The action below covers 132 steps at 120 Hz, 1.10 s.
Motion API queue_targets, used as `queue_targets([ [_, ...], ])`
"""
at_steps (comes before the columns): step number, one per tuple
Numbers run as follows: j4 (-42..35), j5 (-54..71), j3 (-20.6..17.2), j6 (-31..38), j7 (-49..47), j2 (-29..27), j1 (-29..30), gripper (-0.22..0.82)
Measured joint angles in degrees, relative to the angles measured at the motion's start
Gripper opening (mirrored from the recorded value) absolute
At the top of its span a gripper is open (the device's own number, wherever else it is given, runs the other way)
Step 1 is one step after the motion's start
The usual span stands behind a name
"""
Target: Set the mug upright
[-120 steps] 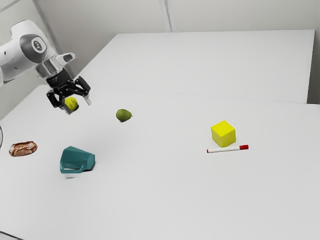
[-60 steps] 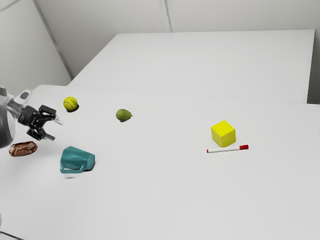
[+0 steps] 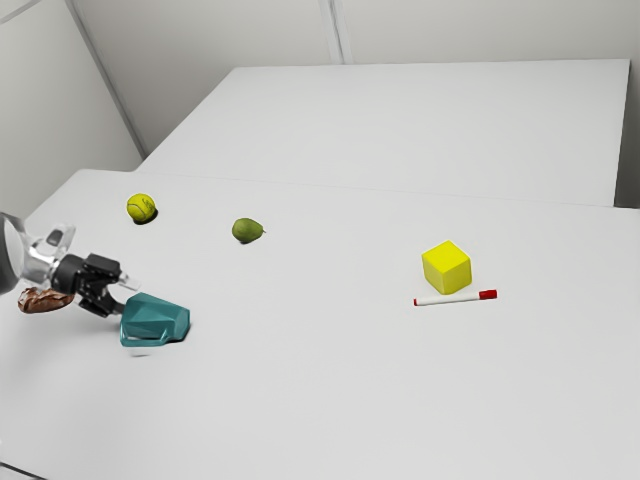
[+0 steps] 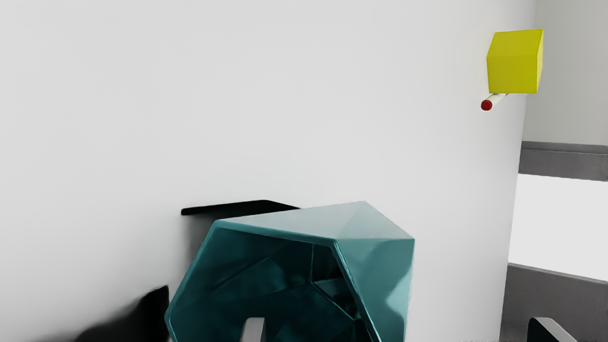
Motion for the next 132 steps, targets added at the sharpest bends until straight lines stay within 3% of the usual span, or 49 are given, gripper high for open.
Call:
queue_targets([
  [13,-1.74,-1.30,-0.65,0.69,2.89,-0.28,-0.61,0.59],
  [35,-1.95,-2.52,-0.77,1.33,6.47,-0.49,-0.84,0.14],
  [51,-2.06,-2.95,-0.77,1.49,8.39,-0.49,-0.93,-0.03],
  [72,-1.97,-3.06,-0.70,1.43,10.19,-1.12,-0.98,-0.11],
  [101,5.05,-1.04,-1.79,-0.45,9.73,-8.74,-4.78,-0.14],
  [114,7.00,11.93,-6.90,6.02,8.20,-11.25,-9.60,-0.15],
  [132,5.76,34.66,-11.07,19.42,3.31,-14.53,-17.30,-0.16],
])
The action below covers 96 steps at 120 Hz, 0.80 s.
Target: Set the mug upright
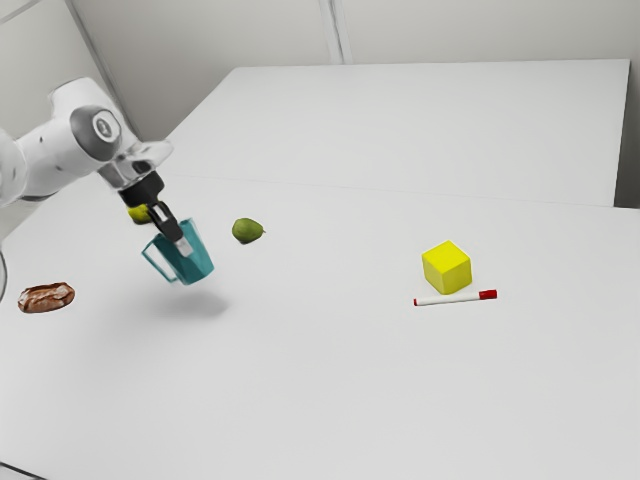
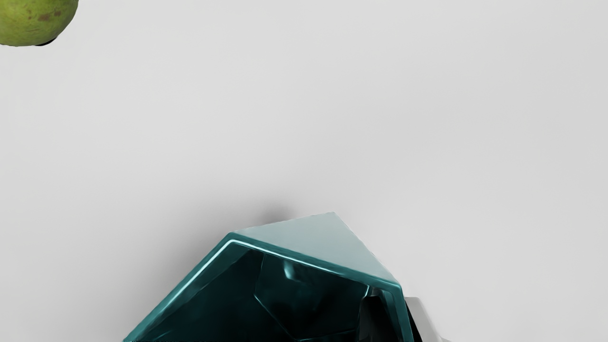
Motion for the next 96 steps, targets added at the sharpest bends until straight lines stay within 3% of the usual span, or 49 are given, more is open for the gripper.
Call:
queue_targets([
  [17,-6.10,13.45,-0.83,13.28,-6.42,-1.69,-3.75,-0.17],
  [36,-12.55,19.56,-1.92,26.16,-14.13,-1.94,-4.65,-0.18],
  [72,-19.26,21.79,-2.47,36.66,-26.09,-2.87,-4.31,-0.17],
  [96,-19.57,21.12,-2.52,38.69,-30.80,-2.84,-4.06,0.24],
])
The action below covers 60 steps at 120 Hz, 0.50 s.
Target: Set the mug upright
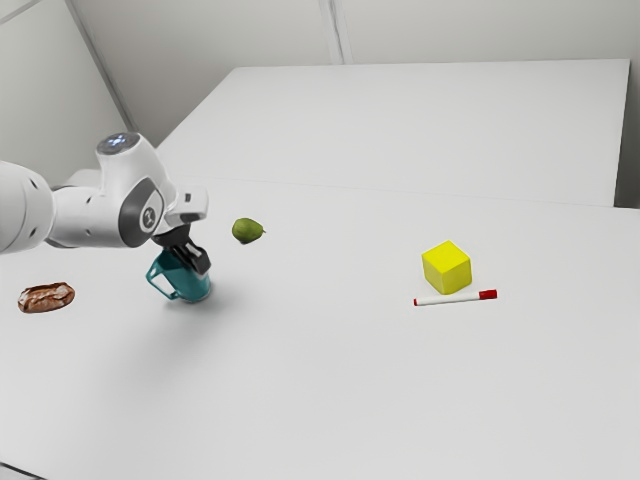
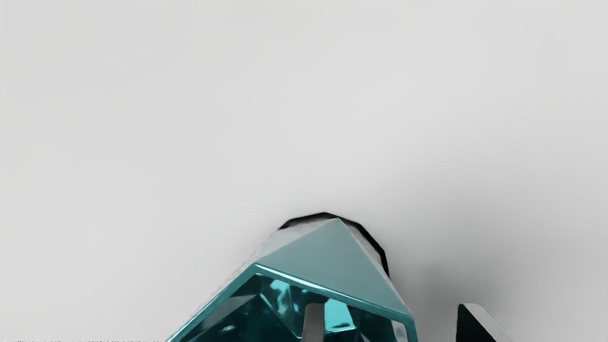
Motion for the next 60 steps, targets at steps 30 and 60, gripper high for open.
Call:
queue_targets([
  [30,3.30,-0.24,0.21,-1.44,-3.93,-1.97,-0.04,0.49],
  [60,26.13,0.08,-4.23,-27.34,-8.79,-6.80,2.92,0.57],
])
